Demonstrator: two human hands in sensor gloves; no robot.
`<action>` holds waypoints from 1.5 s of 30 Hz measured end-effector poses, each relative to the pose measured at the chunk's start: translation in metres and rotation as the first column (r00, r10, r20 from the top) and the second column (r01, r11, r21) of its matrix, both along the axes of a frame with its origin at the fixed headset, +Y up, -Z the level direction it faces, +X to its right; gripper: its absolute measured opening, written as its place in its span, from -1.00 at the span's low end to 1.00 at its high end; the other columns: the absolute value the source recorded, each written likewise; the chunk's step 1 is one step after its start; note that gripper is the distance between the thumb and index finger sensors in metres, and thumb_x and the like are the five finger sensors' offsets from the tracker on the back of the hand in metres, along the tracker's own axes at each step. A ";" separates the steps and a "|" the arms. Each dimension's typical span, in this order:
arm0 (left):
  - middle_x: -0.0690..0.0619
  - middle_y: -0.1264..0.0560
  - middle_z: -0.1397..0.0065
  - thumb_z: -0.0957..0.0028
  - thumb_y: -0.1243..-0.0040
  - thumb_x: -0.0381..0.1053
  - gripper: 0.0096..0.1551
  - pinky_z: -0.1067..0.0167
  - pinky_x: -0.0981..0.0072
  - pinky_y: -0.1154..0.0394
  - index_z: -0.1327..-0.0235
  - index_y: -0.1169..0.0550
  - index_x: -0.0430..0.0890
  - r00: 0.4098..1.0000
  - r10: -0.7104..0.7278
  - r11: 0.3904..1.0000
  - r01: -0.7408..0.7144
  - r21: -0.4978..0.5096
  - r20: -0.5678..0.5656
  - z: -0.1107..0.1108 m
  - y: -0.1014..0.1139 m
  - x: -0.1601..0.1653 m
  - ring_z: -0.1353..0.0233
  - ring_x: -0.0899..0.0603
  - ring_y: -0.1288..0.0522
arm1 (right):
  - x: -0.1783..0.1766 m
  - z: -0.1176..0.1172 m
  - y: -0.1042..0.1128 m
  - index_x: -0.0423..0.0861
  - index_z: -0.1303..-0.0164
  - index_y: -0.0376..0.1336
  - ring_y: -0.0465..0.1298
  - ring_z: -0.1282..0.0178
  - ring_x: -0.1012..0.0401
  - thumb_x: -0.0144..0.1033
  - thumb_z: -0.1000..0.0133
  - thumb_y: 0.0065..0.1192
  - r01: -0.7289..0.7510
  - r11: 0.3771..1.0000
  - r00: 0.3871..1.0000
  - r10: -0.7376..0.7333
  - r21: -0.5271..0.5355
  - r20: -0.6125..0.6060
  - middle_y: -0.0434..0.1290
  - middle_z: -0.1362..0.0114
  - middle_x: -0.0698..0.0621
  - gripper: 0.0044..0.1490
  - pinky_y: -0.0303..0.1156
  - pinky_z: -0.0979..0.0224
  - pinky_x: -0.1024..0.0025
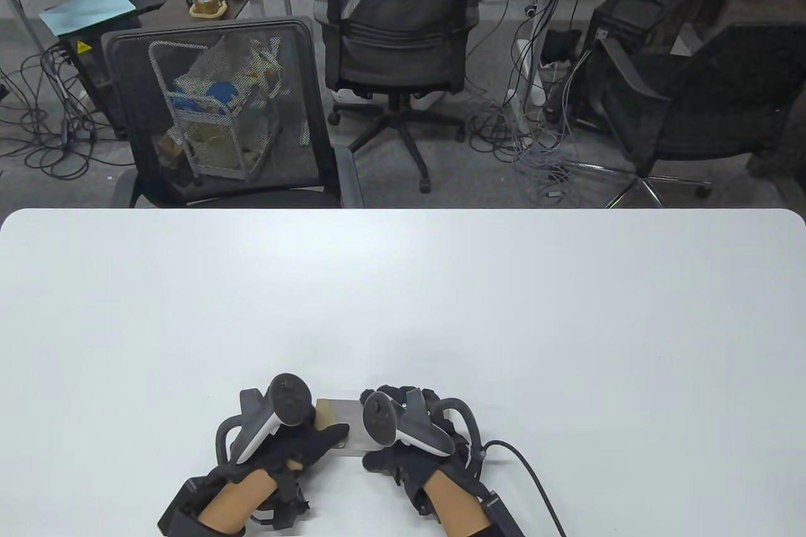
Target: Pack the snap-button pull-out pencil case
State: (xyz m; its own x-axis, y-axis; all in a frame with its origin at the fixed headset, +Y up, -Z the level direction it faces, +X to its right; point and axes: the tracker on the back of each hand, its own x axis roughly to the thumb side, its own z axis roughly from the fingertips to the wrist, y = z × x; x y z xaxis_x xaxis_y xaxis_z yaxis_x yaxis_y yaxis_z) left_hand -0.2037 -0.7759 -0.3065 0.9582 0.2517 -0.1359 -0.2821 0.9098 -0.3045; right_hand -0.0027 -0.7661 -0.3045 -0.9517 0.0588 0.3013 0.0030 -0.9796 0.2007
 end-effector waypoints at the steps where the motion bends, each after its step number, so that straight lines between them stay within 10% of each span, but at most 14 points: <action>1: 0.07 -0.57 -0.11 0.40 -0.16 0.62 -0.02 -0.33 -0.14 -0.34 -0.11 -0.63 -0.03 1.000 -0.006 1.000 0.006 0.001 0.001 0.000 0.000 0.001 -0.10 -0.11 -0.55 | 0.000 0.000 0.000 0.26 -0.56 0.00 0.32 -0.61 0.15 0.32 0.28 0.46 0.001 1.000 1.000 -0.001 -0.001 0.000 0.20 -0.68 0.18 0.20 0.13 -0.71 -0.12; 27: 0.08 -0.56 -0.28 0.34 -0.15 0.56 -0.07 -0.40 -0.16 -0.29 -0.20 -0.63 0.04 1.000 0.011 0.999 -0.011 -0.052 0.007 -0.004 0.013 -0.009 -0.26 -0.15 -0.54 | 0.002 -0.001 0.000 0.27 -0.57 0.00 0.32 -0.62 0.14 0.32 0.28 0.46 0.018 1.000 1.000 -0.018 -0.014 0.001 0.20 -0.69 0.18 0.21 0.12 -0.71 -0.11; 37: 0.10 -0.40 -0.56 0.28 -0.22 0.48 -0.07 -0.57 -0.27 -0.12 -0.42 -0.48 0.14 0.989 -0.102 0.944 0.130 0.304 -0.109 0.009 0.065 -0.063 -0.55 -0.18 -0.41 | 0.003 -0.001 -0.001 0.26 -0.57 -0.01 0.31 -0.62 0.14 0.33 0.28 0.45 0.025 1.000 1.000 -0.025 -0.015 -0.001 0.20 -0.68 0.18 0.21 0.11 -0.71 -0.11; 45: 0.23 0.09 -0.80 0.29 -0.20 0.50 0.13 -0.64 -0.37 0.21 -0.62 -0.05 0.38 0.977 -0.196 0.887 0.211 0.410 -0.079 0.027 0.057 -0.081 -0.83 -0.18 0.12 | 0.004 -0.002 -0.001 0.26 -0.57 -0.01 0.30 -0.62 0.14 0.33 0.28 0.45 0.038 0.999 0.999 -0.038 -0.020 -0.002 0.19 -0.69 0.18 0.21 0.09 -0.71 -0.11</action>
State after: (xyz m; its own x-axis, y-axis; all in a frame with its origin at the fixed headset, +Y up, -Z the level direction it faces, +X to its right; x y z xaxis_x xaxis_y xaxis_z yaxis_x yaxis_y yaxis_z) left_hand -0.2845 -0.7189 -0.2797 0.9911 0.0922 -0.0959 -0.0806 0.9896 0.1189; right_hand 0.0017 -0.7675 -0.3064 -0.9480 0.1007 0.3018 -0.0335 -0.9749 0.2202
